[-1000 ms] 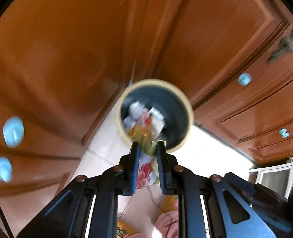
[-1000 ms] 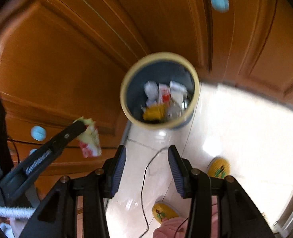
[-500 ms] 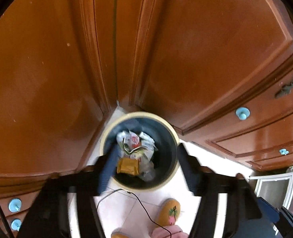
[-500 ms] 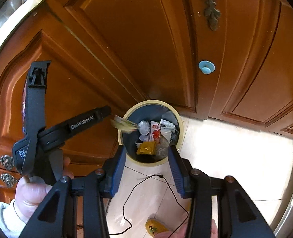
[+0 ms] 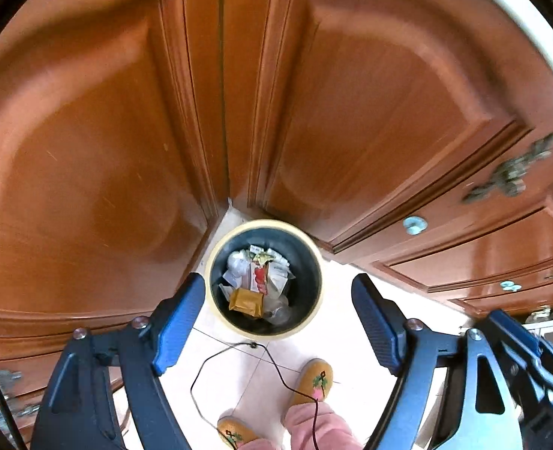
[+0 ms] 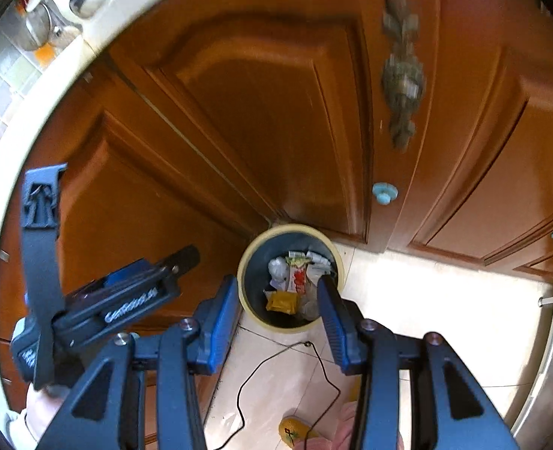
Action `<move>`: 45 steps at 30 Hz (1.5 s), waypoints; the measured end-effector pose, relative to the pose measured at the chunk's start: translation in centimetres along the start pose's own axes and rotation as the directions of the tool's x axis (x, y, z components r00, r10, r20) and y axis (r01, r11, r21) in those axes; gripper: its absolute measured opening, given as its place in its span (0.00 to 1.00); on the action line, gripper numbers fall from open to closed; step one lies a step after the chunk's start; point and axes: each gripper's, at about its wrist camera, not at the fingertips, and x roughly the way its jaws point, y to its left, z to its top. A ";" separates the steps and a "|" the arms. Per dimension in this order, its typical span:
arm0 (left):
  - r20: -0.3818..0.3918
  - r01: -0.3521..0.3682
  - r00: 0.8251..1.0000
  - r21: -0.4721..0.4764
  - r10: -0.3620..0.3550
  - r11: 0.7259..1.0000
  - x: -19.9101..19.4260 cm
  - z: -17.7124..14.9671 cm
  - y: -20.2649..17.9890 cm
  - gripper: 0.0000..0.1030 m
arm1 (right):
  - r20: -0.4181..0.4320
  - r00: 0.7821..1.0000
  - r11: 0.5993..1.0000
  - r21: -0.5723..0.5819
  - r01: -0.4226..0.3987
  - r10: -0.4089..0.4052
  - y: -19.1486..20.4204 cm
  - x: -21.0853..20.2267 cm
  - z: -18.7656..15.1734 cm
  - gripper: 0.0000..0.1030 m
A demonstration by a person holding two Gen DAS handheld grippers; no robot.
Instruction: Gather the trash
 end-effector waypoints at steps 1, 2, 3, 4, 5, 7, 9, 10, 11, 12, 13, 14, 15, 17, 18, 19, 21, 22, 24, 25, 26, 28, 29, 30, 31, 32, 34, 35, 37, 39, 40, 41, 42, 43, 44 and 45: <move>0.003 0.000 1.000 0.006 0.000 1.000 -1.4 0.3 -0.4 0.79 | 0.007 1.000 1.000 -0.001 -0.001 0.001 0.2 -0.8 0.3 0.43; 0.006 0.001 1.000 0.013 -0.001 1.000 -2.7 0.6 -0.7 0.80 | 0.017 1.000 1.000 -0.004 -0.003 0.003 0.5 -2.0 0.7 0.43; 0.009 0.004 1.000 0.018 -0.004 1.000 -3.8 0.8 -1.1 0.80 | 0.025 1.000 1.000 -0.006 -0.003 0.003 0.9 -3.3 1.0 0.43; 0.012 0.008 1.000 0.025 -0.008 1.000 -5.4 1.1 -1.5 0.80 | 0.033 0.999 1.000 -0.008 -0.003 0.004 1.2 -4.4 1.3 0.43; 0.016 0.009 1.000 0.033 -0.010 0.999 -6.8 1.2 -1.9 0.81 | 0.041 0.999 1.000 -0.009 -0.004 0.004 1.5 -5.4 1.5 0.43; 0.031 0.017 0.999 0.046 -0.018 0.999 -9.7 1.6 -2.6 0.81 | 0.057 0.998 1.000 -0.016 -0.010 0.011 2.1 -7.9 2.0 0.43; 0.053 0.022 0.998 0.060 -0.025 0.998 -12.7 1.8 -3.4 0.83 | 0.068 0.998 1.000 -0.021 -0.010 0.011 2.2 -9.4 2.5 0.43; 0.063 0.024 0.998 0.067 -0.028 0.998 -14.1 1.9 -3.8 0.85 | 0.076 0.997 1.000 -0.023 -0.012 0.014 2.6 -10.9 2.8 0.43; 0.078 0.027 0.996 0.074 -0.032 0.997 -15.8 2.0 -4.2 0.88 | 0.084 0.996 1.000 -0.025 -0.015 0.017 2.8 -12.3 3.1 0.43; 0.090 0.030 0.995 0.081 -0.037 0.996 -17.3 2.1 -4.6 0.89 | 0.090 0.996 1.000 -0.027 -0.015 0.018 3.1 -13.3 3.3 0.43; 0.101 0.038 0.994 0.089 -0.047 0.995 -18.7 2.2 -5.0 0.92 | 0.103 0.995 0.999 -0.030 -0.015 0.018 3.4 -14.8 3.6 0.43; 0.113 0.042 0.992 0.097 -0.053 0.994 -20.1 2.3 -5.3 0.93 | 0.116 0.993 0.999 -0.035 -0.015 0.019 3.7 -16.0 3.8 0.43; 0.129 0.041 0.990 0.108 -0.055 0.993 -21.6 2.3 -5.7 0.93 | 0.133 0.991 0.999 -0.041 -0.010 0.016 4.0 -17.7 4.1 0.43; 0.149 0.050 0.986 0.133 -0.070 0.990 -24.4 2.6 -6.2 0.95 | 0.150 0.989 0.999 -0.046 0.000 0.007 4.6 -20.1 4.6 0.43; 0.157 0.054 0.984 0.148 -0.077 0.988 -25.8 2.7 -6.5 0.96 | 0.158 0.987 0.999 -0.046 0.000 0.008 4.8 -21.2 4.8 0.43; 0.166 0.053 0.983 0.158 -0.080 0.986 -26.9 2.8 -6.8 0.97 | 0.164 0.986 0.999 -0.048 -0.001 0.008 5.0 -22.0 4.8 0.43; 0.200 0.036 0.977 0.179 -0.072 0.983 -29.7 2.9 -7.3 0.98 | 0.181 0.983 0.999 -0.050 0.004 0.005 5.6 -24.4 5.2 0.43; 0.213 0.025 0.975 0.184 -0.065 0.983 -30.9 3.0 -7.6 0.98 | 0.189 0.982 0.999 -0.051 0.005 0.004 5.9 -25.4 5.4 0.43; 0.238 0.003 0.970 0.188 -0.049 0.982 -33.1 3.3 -8.0 0.98 | 0.213 0.977 0.998 -0.062 0.004 0.010 6.7 -27.8 5.7 0.43; 0.246 -0.005 0.968 0.188 -0.042 0.982 -33.9 3.4 -8.0 0.98 | 0.227 0.974 0.997 -0.071 0.008 0.008 7.2 -29.0 5.8 0.43; 0.257 -0.013 0.966 0.189 -0.037 0.982 -35.0 3.6 -8.3 0.98 | 0.239 0.971 0.997 -0.079 0.014 0.005 7.8 -29.8 6.1 0.43; 0.284 -0.021 0.958 0.199 -0.037 0.980 -36.7 4.0 -8.6 0.98 | 0.265 0.964 0.995 -0.095 0.021 0.005 8.6 -31.7 6.4 0.43; 0.307 -0.026 0.951 0.204 -0.039 0.979 -37.8 4.2 -8.9 0.98 | 0.276 0.961 0.995 -0.102 0.022 0.007 8.9 -32.5 6.4 0.45; 0.333 -0.041 0.942 0.202 -0.030 0.979 -38.8 4.3 -9.2 0.99 | 0.288 0.958 0.994 -0.105 0.024 0.008 9.2 -33.2 6.5 0.46; 0.356 -0.053 0.934 0.196 -0.020 0.979 -39.7 4.5 -9.5 0.99 | 0.300 0.954 0.994 -0.106 0.025 0.008 9.4 -33.6 6.6 0.48; 0.376 -0.061 0.926 0.189 -0.015 0.980 -40.5 4.7 -9.7 0.99 | 0.312 0.950 0.994 -0.107 0.027 0.008 9.7 -34.2 6.7 0.50; 0.395 -0.078 0.919 0.167 0.005 0.983 -41.7 5.2 -9.9 0.99 | 0.346 0.938 0.993 -0.116 0.032 0.011 10.0 -35.4 6.9 0.55; 0.402 -0.088 0.916 0.158 0.017 0.983 -42.1 5.4 -10.1 0.99 | 0.361 0.933 0.992 -0.120 0.036 0.010 10.0 -35.8 7.0 0.57; 0.421 -0.099 0.907 0.149 0.028 0.984 -42.9 5.8 -10.4 0.99 | 0.389 0.921 0.990 -0.135 0.045 0.011 10.2 -36.6 7.3 0.57; 0.445 -0.119 0.895 0.142 0.044 0.983 -43.5 6.1 -10.9 0.99 | 0.400 0.916 0.989 -0.145 0.041 0.021 10.2 -37.0 7.7 0.57; 0.455 -0.131 0.889 0.134 0.056 0.982 -43.7 6.2 -11.1 0.99 | 0.403 0.915 0.988 -0.150 0.035 0.029 10.1 -37.1 8.0 0.58; 0.461 -0.141 0.884 0.120 0.071 0.983 -43.9 6.4 -11.3 0.99 | 0.406 0.913 0.987 -0.155 0.035 0.031 10.0 -37.1 8.4 0.58; 0.463 -0.149 0.882 0.105 0.084 0.983 -43.9 6.5 -11.4 0.99 | 0.407 0.913 0.987 -0.159 0.034 0.034 10.0 -37.1 8.6 0.58; 0.463 -0.152 0.882 0.096 0.091 0.984 -43.9 6.7 -11.6 0.99 | 0.409 0.912 0.986 -0.164 0.034 0.036 9.8 -37.0 8.9 0.58; 0.461 -0.152 0.882 0.084 0.097 0.985 -43.8 6.9 -11.6 0.99 | 0.408 0.912 0.985 -0.168 0.035 0.037 9.8 -37.0 9.1 0.58; 0.457 -0.151 0.884 0.074 0.102 0.986 -43.6 7.1 -11.7 0.99 | 0.405 0.914 0.984 -0.176 0.036 0.039 9.6 -37.0 9.4 0.58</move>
